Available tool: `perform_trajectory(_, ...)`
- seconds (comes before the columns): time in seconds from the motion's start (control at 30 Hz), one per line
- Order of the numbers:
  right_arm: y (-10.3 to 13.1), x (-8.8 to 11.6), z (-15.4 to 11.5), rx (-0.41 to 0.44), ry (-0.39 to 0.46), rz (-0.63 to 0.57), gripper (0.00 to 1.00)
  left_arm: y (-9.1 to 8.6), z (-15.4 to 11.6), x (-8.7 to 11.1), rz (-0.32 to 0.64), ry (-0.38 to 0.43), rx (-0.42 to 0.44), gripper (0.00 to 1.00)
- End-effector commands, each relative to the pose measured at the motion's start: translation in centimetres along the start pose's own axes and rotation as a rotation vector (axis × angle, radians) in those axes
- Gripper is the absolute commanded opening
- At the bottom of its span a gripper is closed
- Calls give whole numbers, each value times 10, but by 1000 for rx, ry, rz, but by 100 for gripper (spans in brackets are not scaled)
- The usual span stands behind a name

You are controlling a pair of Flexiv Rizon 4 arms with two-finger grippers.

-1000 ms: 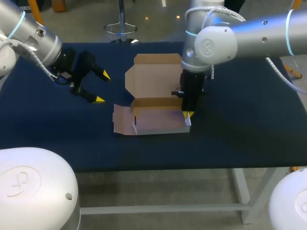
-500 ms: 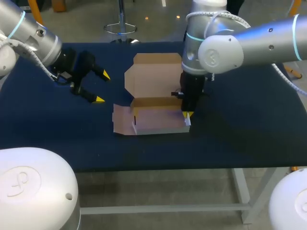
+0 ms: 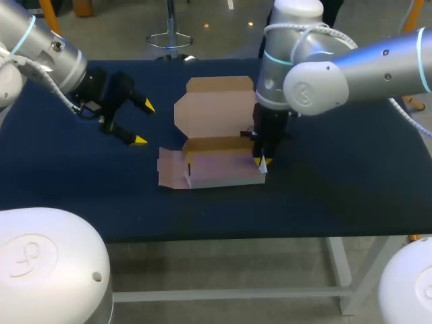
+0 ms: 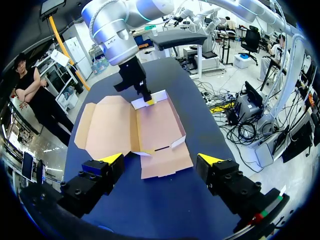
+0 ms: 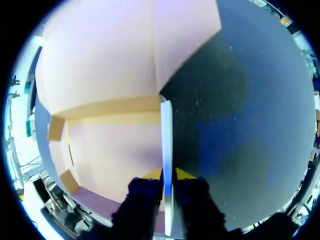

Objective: Assemble the packaging by folding the flat box into shape, placing the metal phone stand inside, and closing the box properly

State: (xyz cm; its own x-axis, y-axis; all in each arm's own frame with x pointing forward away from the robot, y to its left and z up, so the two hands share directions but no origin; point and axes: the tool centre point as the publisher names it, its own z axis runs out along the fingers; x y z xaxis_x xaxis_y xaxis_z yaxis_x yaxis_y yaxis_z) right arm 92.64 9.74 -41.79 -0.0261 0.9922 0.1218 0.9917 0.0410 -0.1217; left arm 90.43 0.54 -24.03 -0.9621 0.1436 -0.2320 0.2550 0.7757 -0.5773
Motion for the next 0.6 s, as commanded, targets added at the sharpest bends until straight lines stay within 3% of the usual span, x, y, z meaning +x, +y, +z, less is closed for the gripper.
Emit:
perform_trajectory(0.03,0,2,1,-16,-9,4,15,0,-1,0,0,3,-3,100)
perform_trajectory(0.43,2,2,0,-98,-27,29,20,0,-1,0,0,3,-3,100)
perform_trajectory(0.6,1,3,0,-129,-68,57,16,0,-1,0,0,3,-3,100)
